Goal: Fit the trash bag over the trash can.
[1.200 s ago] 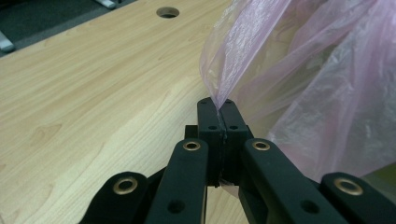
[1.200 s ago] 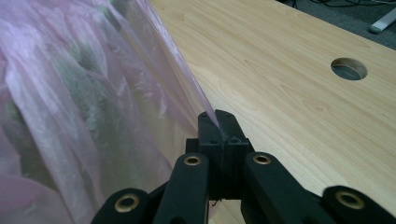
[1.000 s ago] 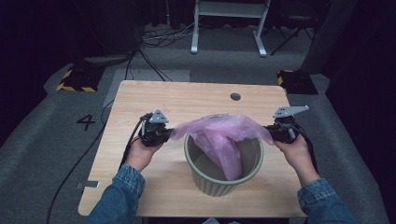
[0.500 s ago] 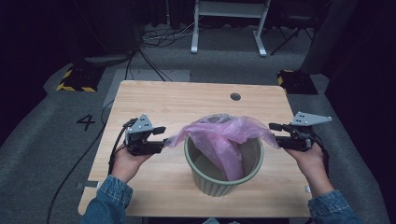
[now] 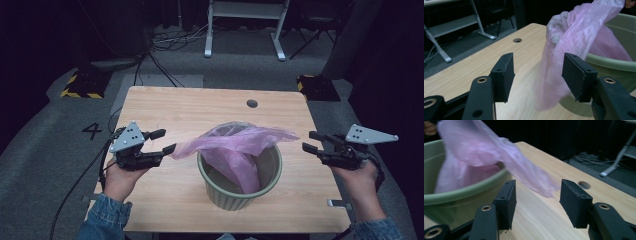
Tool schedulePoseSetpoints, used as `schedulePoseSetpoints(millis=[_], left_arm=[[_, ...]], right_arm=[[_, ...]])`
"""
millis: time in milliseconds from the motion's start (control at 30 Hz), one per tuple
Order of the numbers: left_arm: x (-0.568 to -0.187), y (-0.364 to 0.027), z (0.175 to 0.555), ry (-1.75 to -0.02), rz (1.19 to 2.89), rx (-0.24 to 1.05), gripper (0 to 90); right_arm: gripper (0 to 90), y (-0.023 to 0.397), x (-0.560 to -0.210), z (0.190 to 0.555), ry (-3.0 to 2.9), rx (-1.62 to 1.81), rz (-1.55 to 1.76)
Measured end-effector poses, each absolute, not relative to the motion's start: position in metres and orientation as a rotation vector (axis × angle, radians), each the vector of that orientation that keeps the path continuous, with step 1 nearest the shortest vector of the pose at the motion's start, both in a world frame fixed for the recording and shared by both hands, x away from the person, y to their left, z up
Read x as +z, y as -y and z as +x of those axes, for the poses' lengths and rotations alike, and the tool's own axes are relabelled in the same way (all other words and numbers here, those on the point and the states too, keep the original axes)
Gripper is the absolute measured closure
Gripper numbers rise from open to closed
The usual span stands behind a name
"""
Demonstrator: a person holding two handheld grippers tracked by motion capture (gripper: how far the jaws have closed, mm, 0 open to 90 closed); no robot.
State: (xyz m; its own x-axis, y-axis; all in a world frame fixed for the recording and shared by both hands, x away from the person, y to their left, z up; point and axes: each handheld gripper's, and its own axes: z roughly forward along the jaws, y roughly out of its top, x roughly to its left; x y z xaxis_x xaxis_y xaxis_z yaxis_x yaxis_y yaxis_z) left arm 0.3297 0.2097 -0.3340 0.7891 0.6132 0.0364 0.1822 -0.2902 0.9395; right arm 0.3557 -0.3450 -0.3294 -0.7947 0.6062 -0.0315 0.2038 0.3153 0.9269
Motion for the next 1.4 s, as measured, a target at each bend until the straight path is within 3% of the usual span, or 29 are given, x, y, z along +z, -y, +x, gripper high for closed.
schedulePoseSetpoints(millis=[200, 333, 400, 500, 567, 700, 1067, 1400], left_arm=[[-0.333, -0.188, 0.321, -0.479, 1.885, 0.426, 39.5], [-0.34, -0.178, 0.335, -0.513, 1.903, 0.398, 39.7], [-0.345, -0.173, 0.342, -0.521, 1.918, 0.356, 46.4], [-0.349, -0.168, 0.343, -0.53, 1.938, 0.312, 72.1], [-0.351, -0.167, 0.339, -0.498, 1.927, 0.306, 82.1], [-0.357, -0.167, 0.326, -0.42, 1.941, 0.311, 89.4], [-0.376, -0.17, 0.305, -0.267, 1.93, 0.241, 89.7], [-0.387, -0.163, 0.292, -0.2, 1.957, 0.215, 89.8]], right_arm=[[40.6, 0.32, -0.317, 0.351, -2.243, 1.479, 0.613], [41.1, 0.302, -0.311, 0.355, -2.268, 1.487, 0.564], [50.1, 0.293, -0.311, 0.359, -2.298, 1.474, 0.549], [79.3, 0.283, -0.313, 0.362, -2.37, 1.409, 0.527], [89.5, 0.28, -0.316, 0.36, -2.42, 1.392, 0.502], [89.9, 0.285, -0.324, 0.349, -2.454, 1.416, 0.498], [90.0, 0.314, -0.345, 0.3, -2.529, 1.444, 0.433], [90.0, 0.318, -0.392, 0.286, -2.655, 1.454, 0.469]])
